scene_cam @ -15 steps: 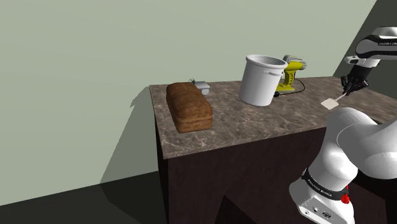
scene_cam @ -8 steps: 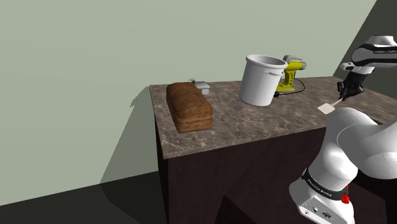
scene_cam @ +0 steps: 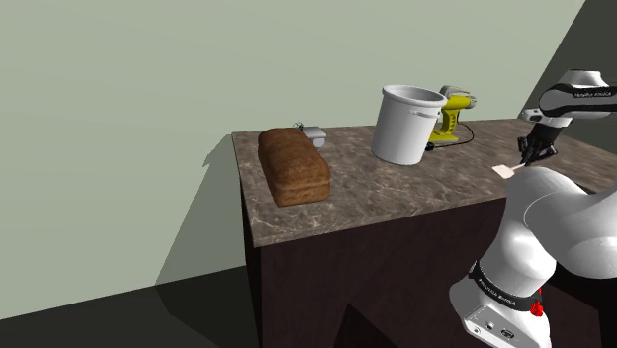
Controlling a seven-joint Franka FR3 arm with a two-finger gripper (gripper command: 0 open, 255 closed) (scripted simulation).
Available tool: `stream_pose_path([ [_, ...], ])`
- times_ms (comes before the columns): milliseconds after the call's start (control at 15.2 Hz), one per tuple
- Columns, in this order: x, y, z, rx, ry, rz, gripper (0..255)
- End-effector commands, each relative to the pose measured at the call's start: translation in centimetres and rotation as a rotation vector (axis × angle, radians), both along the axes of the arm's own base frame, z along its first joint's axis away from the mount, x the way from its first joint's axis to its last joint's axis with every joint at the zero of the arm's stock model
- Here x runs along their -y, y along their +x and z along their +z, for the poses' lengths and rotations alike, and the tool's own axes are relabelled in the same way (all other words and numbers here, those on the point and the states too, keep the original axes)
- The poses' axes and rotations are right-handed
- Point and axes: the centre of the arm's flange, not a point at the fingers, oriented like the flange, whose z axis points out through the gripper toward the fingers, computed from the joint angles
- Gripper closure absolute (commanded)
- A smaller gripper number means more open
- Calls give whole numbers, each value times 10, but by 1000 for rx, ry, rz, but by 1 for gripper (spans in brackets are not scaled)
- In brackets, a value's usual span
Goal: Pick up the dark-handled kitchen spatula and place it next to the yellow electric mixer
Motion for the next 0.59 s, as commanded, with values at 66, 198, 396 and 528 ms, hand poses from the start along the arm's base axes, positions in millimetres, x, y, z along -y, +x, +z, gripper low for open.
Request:
stream_pose_path([
  [66,0,0,-12,0,0,0,255],
  [198,1,0,-12,0,0,0,255],
  [396,1,0,-12,0,0,0,255],
  [528,1,0,-12,0,0,0,0],
])
